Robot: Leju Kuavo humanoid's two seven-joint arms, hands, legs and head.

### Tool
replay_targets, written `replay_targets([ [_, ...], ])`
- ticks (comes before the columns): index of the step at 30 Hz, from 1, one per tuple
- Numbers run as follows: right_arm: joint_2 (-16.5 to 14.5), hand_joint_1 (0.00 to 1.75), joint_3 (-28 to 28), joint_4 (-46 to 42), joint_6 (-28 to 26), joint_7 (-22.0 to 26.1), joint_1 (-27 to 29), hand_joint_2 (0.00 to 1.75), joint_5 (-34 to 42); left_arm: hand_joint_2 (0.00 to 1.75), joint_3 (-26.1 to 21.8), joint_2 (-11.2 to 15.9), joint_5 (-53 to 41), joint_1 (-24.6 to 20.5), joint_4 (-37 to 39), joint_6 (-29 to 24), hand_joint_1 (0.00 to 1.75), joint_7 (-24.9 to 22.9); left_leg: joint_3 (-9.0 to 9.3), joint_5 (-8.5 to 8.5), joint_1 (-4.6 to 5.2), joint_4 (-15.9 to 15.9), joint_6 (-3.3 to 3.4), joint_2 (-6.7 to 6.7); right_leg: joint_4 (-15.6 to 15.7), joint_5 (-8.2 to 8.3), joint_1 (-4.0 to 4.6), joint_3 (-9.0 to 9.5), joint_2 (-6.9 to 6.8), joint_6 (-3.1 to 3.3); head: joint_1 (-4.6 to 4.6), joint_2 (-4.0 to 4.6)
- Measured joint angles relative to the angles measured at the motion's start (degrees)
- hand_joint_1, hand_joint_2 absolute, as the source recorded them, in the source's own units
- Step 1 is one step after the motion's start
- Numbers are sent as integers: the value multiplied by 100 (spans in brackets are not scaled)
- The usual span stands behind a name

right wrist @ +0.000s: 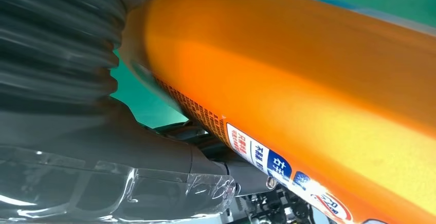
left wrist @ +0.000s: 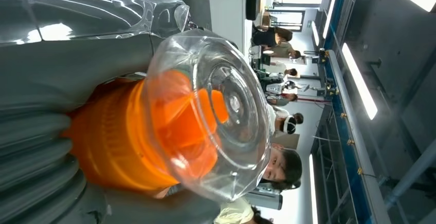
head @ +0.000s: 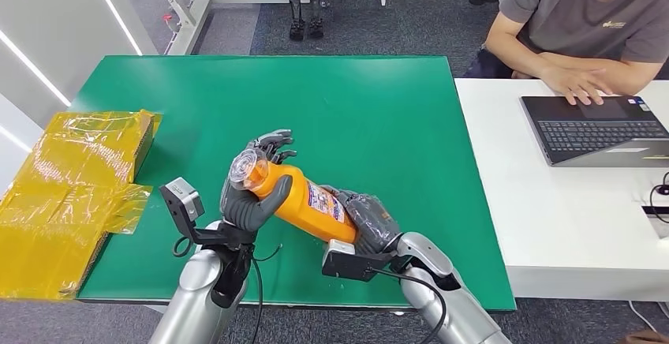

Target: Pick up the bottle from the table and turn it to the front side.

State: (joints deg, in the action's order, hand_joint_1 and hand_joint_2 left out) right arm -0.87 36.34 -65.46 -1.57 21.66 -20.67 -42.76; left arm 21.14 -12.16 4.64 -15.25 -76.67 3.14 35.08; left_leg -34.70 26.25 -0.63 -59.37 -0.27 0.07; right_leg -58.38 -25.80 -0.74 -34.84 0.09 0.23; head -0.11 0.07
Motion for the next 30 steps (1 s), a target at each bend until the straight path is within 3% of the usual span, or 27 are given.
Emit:
replay_targets([
  [10,0,174,-86,-199,-234,-27,178,175,-3,175,16,-60,-40,0,0,-10,175,-34,-1,0,0,0,0,1,0,0,0,0,-2,0,1,0],
  [11,0,147,-102,-222,-268,-27,206,175,14,175,20,-70,-46,-1,0,-15,175,-39,-2,0,0,0,0,1,0,0,0,0,-2,0,1,0],
  [14,-3,19,-149,-280,-395,-11,283,175,110,175,38,-92,-54,-5,0,-38,175,-43,-2,0,0,0,0,1,0,0,0,1,-2,0,0,0],
  [15,-8,3,-161,-302,-444,8,312,175,157,175,43,-96,-58,-8,0,-52,175,-44,-2,0,0,0,0,1,0,0,0,1,-2,0,1,0],
  [30,-176,0,-366,-799,-1384,634,633,175,1448,175,46,-82,-71,-7,4,-414,175,-45,-4,0,0,0,0,1,0,0,0,0,-3,0,1,0],
])
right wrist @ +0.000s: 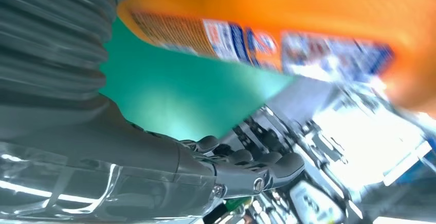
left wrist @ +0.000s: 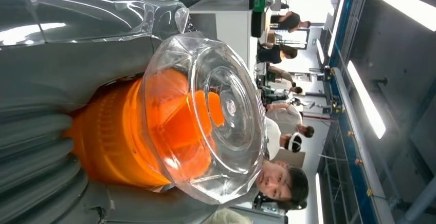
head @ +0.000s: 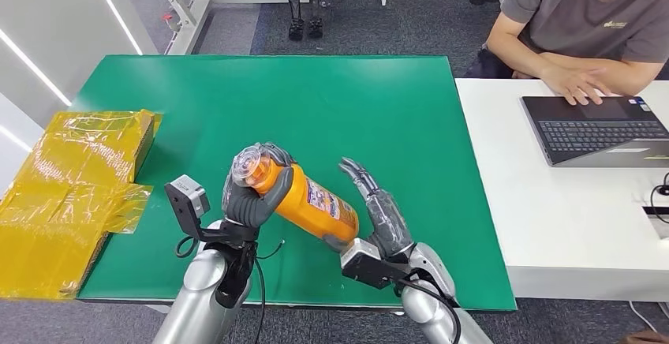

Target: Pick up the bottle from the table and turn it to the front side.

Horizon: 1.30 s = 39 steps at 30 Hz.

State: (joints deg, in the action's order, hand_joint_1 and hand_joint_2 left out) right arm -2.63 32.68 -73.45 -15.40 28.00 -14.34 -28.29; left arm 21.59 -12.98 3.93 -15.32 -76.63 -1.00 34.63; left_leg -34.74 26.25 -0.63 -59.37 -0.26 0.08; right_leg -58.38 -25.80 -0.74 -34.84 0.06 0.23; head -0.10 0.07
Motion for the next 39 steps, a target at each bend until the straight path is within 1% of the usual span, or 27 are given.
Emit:
replay_targets([
  [4,-42,0,-61,-266,-405,401,170,175,659,175,-4,22,-6,1,-16,-200,175,33,-1,0,0,0,0,1,0,0,0,0,0,0,0,0],
  [10,-61,0,-68,-782,-719,771,460,175,1218,175,-51,148,-245,3,-208,-538,175,54,-1,1,-1,2,0,1,-1,0,1,-1,0,0,-1,0],
  [13,-89,0,-68,-1030,-880,948,553,175,1487,175,-104,269,-510,4,-391,-815,175,43,0,0,-1,4,-1,0,-1,-1,1,0,1,1,-1,0],
  [17,-101,0,-66,-1284,-1027,1019,626,175,1656,175,-219,467,-1060,14,-622,-1189,175,-41,0,0,-1,4,-1,0,-2,-1,1,0,1,1,-1,0],
  [19,-102,0,-61,-1375,-1073,1029,642,175,1707,175,-265,598,-1470,16,-723,-1322,175,-160,0,0,-1,4,-1,0,-2,-1,1,0,1,1,0,0],
  [21,-102,0,-54,-1448,-1116,1027,650,175,1744,175,-307,761,-2073,10,-786,-1480,175,-348,1,0,-1,4,-1,-1,-2,-1,1,0,1,1,0,0],
  [24,-102,0,-50,-1523,-1151,1010,677,175,1783,175,-336,1062,-3215,-15,-795,-1814,175,-675,2,0,-1,4,-1,-2,-2,-1,1,-1,3,1,-1,0],
  [28,-101,0,-50,-1605,-1142,1005,741,175,1814,175,-343,1542,-4571,-118,-704,-2326,175,-984,2,-1,-2,4,-1,-4,-3,-2,2,-2,3,2,-1,0],
  [30,-100,0,-50,-1655,-1125,1004,775,175,1823,175,-348,1799,-5037,-219,-628,-2546,175,-1098,2,-2,-3,5,-3,-4,-4,-2,2,-3,4,2,-1,0],
  [35,-100,0,-50,-1766,-1039,979,830,175,1853,175,-379,2480,-5827,-546,-492,-2660,175,-1245,2,-3,-3,6,-5,-6,-5,-1,3,-3,7,3,-1,0],
  [39,-100,0,-50,-1801,-930,978,857,175,1859,175,-386,2975,-6408,-763,-385,-2516,175,-1357,2,-4,-3,6,-6,-9,-5,-1,2,-4,9,3,0,0],
])
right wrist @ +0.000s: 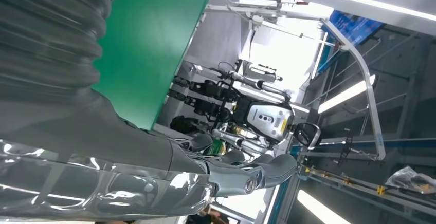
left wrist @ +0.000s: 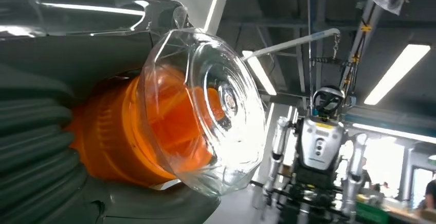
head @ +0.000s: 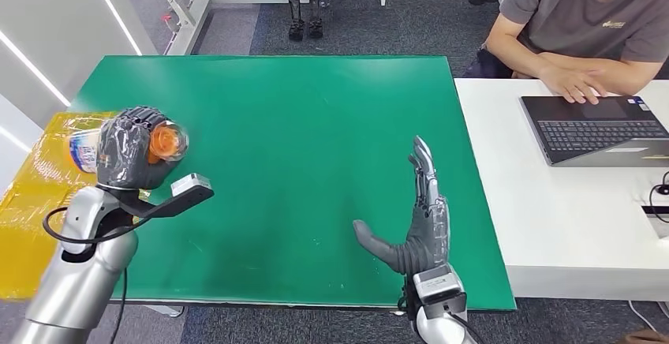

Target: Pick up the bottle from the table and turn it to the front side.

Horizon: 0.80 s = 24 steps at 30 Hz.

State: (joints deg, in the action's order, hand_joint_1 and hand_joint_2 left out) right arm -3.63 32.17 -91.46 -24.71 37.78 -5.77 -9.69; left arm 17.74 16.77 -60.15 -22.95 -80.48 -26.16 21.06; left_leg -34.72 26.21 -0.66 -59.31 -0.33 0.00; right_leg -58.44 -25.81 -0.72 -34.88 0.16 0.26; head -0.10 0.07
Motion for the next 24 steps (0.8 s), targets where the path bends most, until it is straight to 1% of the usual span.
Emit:
replay_targets([
  [6,0,0,0,-1,131,86,7,175,54,175,55,610,-904,-230,360,484,175,-131,0,0,0,0,-1,-3,0,0,0,-3,5,0,-1,0],
  [9,-1,0,0,-4,133,117,7,175,65,175,109,780,-1140,-339,658,607,175,-119,0,0,0,0,-1,-3,0,0,0,-3,4,0,0,0],
  [12,-2,0,0,-40,122,130,11,175,68,175,190,844,-1277,-423,1091,680,175,-70,0,0,1,0,-1,-3,0,1,-1,-4,5,1,0,0],
  [19,0,0,0,-163,90,195,82,175,37,175,310,849,-1413,-627,2021,677,175,-13,-1,0,1,0,-1,-3,1,1,0,-5,5,1,1,0],
  [24,0,0,5,-242,98,224,144,175,-6,175,518,846,-1673,-932,2824,1003,175,192,-1,-1,0,0,-1,-4,1,1,0,-6,6,2,2,0],
])
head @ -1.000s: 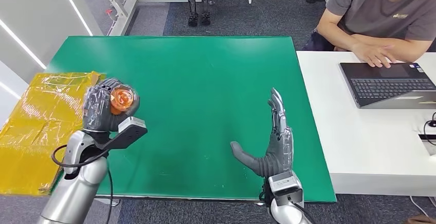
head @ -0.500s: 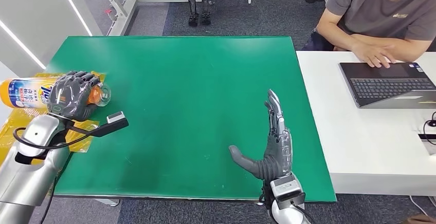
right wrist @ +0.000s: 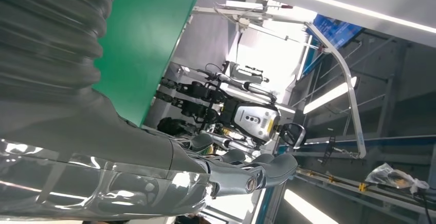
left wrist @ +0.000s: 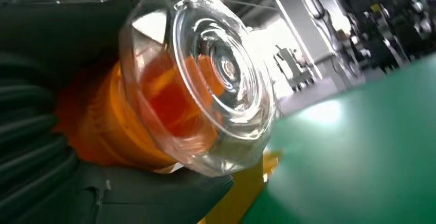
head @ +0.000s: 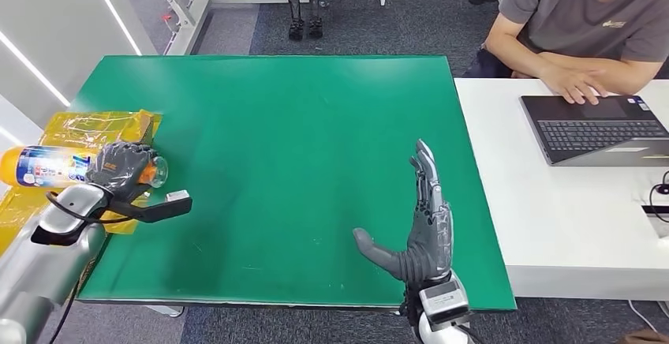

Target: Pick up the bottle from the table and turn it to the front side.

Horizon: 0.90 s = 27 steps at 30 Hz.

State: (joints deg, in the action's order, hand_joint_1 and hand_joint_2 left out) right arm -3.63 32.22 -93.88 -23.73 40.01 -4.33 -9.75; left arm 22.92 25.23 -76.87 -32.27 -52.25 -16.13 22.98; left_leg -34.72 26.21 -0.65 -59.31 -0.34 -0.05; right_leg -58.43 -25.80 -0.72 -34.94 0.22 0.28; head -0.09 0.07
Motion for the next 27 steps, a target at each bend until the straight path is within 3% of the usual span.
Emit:
replay_targets([
  [7,0,0,36,-71,-188,3,34,175,-50,175,330,-68,-104,-374,988,120,175,210,0,-1,0,0,-1,-1,0,1,0,-1,0,2,-1,0],
  [13,6,0,131,-185,-408,3,29,175,8,175,678,-356,-239,-737,1802,416,175,294,-1,-1,1,-1,-1,-1,0,2,-1,0,1,1,-1,0],
  [23,11,0,215,-238,-458,3,-46,175,67,175,968,-679,-286,-915,2368,446,174,331,-1,-1,1,-1,-1,1,0,1,-1,0,-1,1,-1,0],
  [24,11,0,220,-238,-447,3,-49,175,68,175,976,-701,-286,-927,2390,434,164,330,-1,-1,1,-1,-1,1,0,1,-1,0,-1,1,-1,0],
  [27,14,0,229,-238,-420,3,-52,175,72,175,989,-759,-284,-951,2437,403,55,325,-1,-1,1,0,-1,2,0,1,-1,1,-1,1,-1,0],
])
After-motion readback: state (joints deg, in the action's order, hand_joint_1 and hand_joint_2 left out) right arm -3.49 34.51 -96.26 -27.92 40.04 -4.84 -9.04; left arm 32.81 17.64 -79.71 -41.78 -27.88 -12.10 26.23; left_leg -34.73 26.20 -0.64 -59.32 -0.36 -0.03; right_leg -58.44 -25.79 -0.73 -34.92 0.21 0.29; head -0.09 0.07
